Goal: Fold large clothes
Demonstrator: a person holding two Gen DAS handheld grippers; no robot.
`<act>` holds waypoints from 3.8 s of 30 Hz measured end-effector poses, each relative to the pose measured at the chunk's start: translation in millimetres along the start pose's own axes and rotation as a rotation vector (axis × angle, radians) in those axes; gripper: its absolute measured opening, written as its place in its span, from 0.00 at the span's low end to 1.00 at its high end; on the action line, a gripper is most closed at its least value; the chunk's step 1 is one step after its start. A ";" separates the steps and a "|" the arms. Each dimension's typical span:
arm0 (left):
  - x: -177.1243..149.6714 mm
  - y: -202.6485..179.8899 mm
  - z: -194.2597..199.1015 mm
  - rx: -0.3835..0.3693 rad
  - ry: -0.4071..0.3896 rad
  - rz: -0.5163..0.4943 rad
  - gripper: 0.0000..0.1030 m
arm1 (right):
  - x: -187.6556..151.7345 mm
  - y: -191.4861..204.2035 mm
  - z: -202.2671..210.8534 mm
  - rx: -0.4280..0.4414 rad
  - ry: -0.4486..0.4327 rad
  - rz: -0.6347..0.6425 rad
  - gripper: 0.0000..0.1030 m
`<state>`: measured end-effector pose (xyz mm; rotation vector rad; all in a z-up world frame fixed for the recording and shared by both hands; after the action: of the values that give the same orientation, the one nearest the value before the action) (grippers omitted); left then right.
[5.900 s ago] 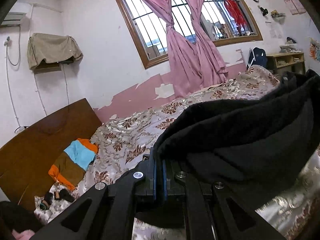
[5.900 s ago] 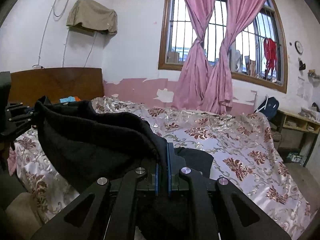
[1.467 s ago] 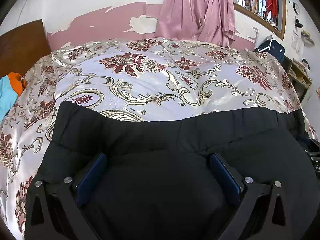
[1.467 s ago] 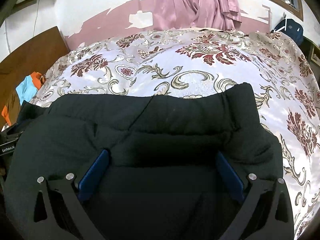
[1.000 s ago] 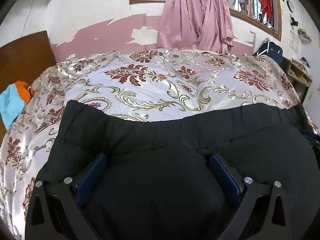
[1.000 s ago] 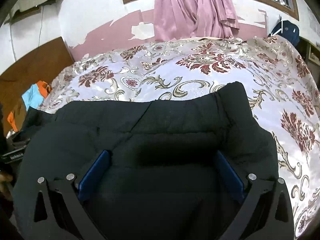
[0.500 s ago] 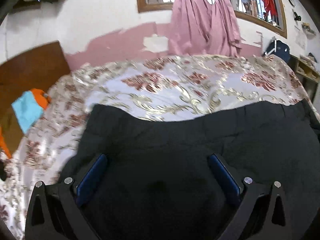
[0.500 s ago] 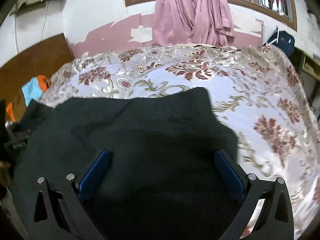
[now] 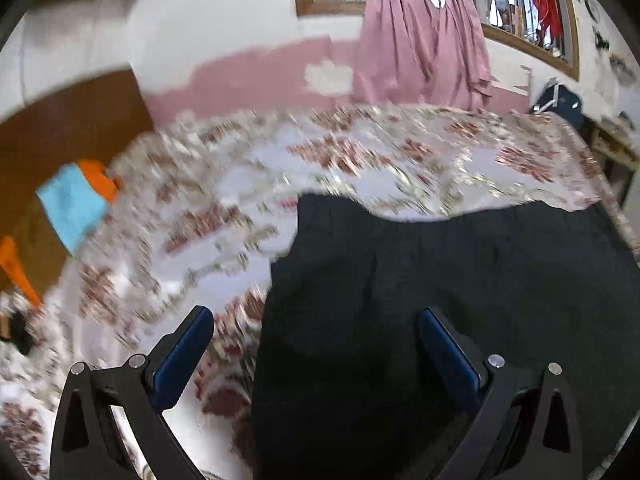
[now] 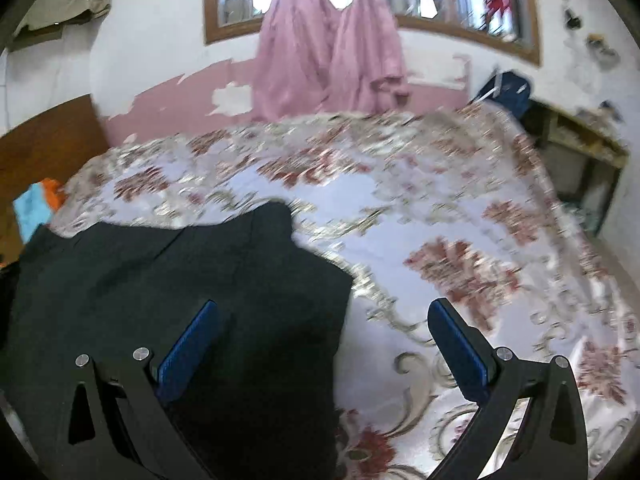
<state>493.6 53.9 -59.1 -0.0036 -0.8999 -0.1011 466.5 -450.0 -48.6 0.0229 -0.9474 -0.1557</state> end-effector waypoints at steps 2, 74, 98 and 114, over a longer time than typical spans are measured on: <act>-9.3 6.1 -6.7 -0.083 0.075 0.030 1.00 | -7.9 -0.4 -6.7 0.058 0.045 -0.046 0.99; 47.6 -99.2 26.5 -0.540 0.272 0.234 0.24 | 4.1 10.2 81.4 0.493 0.009 -0.417 0.18; 34.6 -189.4 -65.4 -0.283 0.307 0.176 0.72 | -20.7 -131.8 22.8 -0.017 0.104 -0.383 0.71; 64.5 -152.8 28.7 -0.051 0.022 0.212 0.84 | 39.1 -112.4 106.8 -0.291 -0.032 -0.053 0.95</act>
<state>497.3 -102.5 3.2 -0.1446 -0.8703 0.0736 388.6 -561.4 35.5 -0.2235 -0.9488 -0.3419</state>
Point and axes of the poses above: each gripper's, at about its wrist camera, not at the fingertips, and z roughly against the way its jaws point, y to its left, x to its top, the point moved 7 cm from there along -z, roughly the way its jaws point, and after that the axes turned 4 degrees about -y, right-handed, at the moved point
